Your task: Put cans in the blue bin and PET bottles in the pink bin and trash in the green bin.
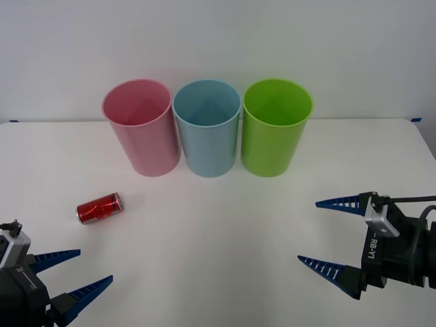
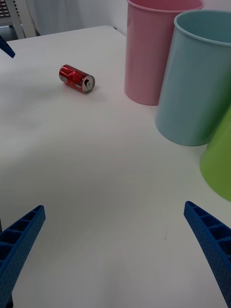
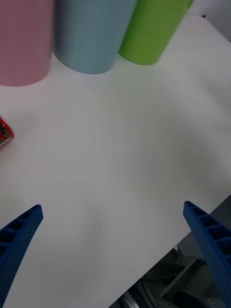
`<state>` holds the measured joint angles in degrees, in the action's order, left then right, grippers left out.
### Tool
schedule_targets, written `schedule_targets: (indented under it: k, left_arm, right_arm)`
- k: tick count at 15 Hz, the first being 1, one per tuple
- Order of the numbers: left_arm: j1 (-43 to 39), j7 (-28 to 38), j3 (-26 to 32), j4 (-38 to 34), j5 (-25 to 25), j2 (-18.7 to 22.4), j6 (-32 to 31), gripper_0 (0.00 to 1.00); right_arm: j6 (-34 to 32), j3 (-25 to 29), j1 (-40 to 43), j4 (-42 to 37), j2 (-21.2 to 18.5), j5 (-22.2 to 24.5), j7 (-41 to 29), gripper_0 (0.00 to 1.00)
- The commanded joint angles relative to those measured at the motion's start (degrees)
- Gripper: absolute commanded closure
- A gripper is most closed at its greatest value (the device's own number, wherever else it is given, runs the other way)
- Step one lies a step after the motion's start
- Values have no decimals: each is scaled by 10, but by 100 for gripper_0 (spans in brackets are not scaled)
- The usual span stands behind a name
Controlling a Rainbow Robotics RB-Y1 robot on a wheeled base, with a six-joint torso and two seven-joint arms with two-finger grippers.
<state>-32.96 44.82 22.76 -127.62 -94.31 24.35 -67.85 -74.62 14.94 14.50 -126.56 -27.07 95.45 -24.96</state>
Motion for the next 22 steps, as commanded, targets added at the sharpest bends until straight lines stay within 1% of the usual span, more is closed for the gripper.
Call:
schedule_targets:
  k: [1,20,21,22]
  left_arm:
    - [-4,-4,23,7,-35,5,-2,0]
    - [-4,-4,23,7,-35,5,-2,0]
    - [-7,-9,15,14,-26,-7,-6,0]
    - [-6,-35,11,15,-14,-5,-3,0]
  right_arm:
    - [0,0,0,0,0,0,0,0]
    - [0,0,0,0,0,0,0,0]
    - [0,0,0,0,0,0,0,0]
    - [0,0,0,0,0,0,0,0]
